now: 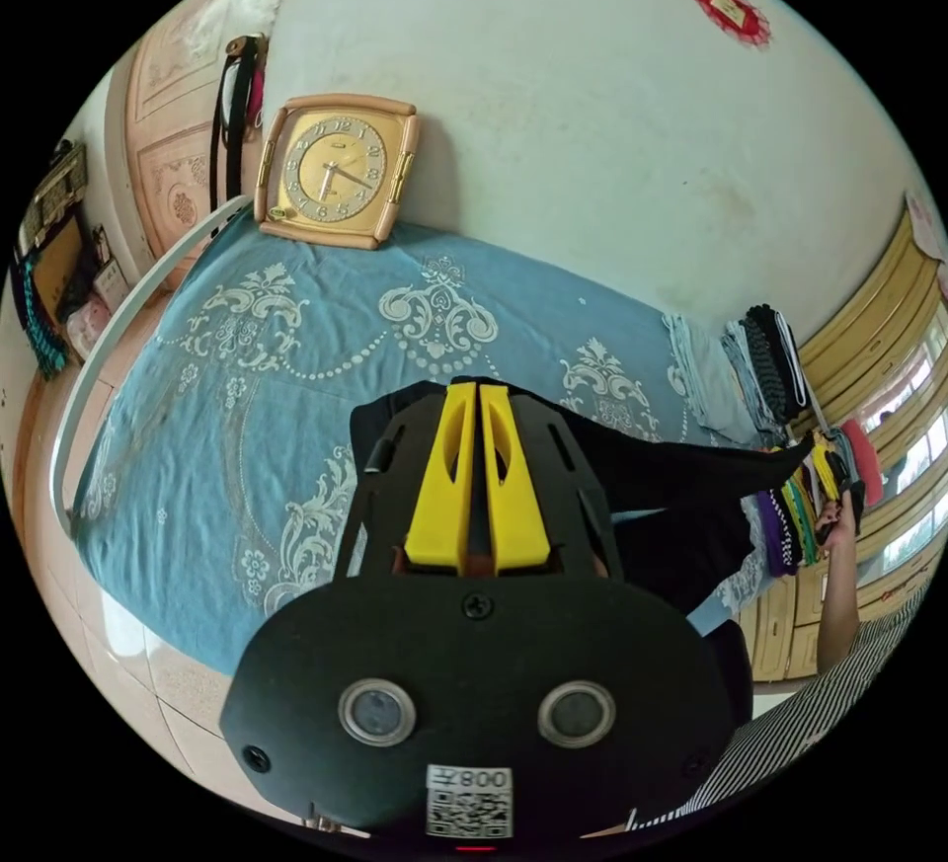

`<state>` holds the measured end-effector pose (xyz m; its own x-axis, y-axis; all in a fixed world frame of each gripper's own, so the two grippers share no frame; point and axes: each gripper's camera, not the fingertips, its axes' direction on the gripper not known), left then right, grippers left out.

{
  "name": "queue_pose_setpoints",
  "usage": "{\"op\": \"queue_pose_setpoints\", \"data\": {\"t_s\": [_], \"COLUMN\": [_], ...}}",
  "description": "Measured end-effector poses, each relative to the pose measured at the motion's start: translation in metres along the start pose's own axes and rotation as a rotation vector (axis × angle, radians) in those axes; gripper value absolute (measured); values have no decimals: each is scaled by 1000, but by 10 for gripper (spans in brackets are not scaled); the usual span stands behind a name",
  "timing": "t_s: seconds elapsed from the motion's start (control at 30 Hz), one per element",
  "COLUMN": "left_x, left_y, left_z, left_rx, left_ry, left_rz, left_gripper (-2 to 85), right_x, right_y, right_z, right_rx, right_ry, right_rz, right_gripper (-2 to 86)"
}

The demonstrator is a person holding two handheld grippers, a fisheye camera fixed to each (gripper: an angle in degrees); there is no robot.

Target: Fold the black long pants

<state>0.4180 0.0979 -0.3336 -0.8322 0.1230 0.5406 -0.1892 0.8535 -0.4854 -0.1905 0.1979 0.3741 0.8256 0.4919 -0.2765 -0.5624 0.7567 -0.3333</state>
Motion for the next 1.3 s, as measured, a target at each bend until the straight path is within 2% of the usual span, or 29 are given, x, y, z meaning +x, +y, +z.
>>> {"op": "queue_pose_setpoints", "data": {"t_s": [0.1, 0.17, 0.23, 0.4, 0.57, 0.73, 0.9, 1.07, 1.17, 1.3], "left_x": [13, 21, 33, 58, 88, 171, 255, 308, 331, 355], "left_y": [-18, -25, -29, -7, 60, 137, 160, 166, 162, 157], "left_z": [35, 55, 70, 66, 55, 55, 79, 104, 106, 103], "left_rx": [-57, -85, -132, -162, -288, -457, -560, -611, -630, -649], "left_ry": [-11, -66, -54, -56, 130, 276, 233, 101, 103, 115], "left_rz": [-17, -37, -34, 39, 78, 214, 409, 535, 548, 503], "left_gripper": [5, 5, 8, 20, 55, 80, 90, 80, 52, 26], "right_x": [30, 66, 84, 86, 82, 105, 128, 134, 128, 124], "right_y": [-23, -40, -46, -33, 20, 54, 57, 51, 48, 41], "right_z": [32, 61, 74, 98, 92, 35, 23, 59, 69, 71], "right_rx": [-32, -86, -114, -219, -408, -337, -335, -429, -452, -519], "right_ry": [108, 262, 295, 357, 525, 694, 714, 875, 927, 893], "right_rz": [38, 132, 190, 73, -97, 5, 88, 29, -8, -29], "right_gripper": [2, 2, 3, 10, 40, 61, 75, 74, 57, 25]}}
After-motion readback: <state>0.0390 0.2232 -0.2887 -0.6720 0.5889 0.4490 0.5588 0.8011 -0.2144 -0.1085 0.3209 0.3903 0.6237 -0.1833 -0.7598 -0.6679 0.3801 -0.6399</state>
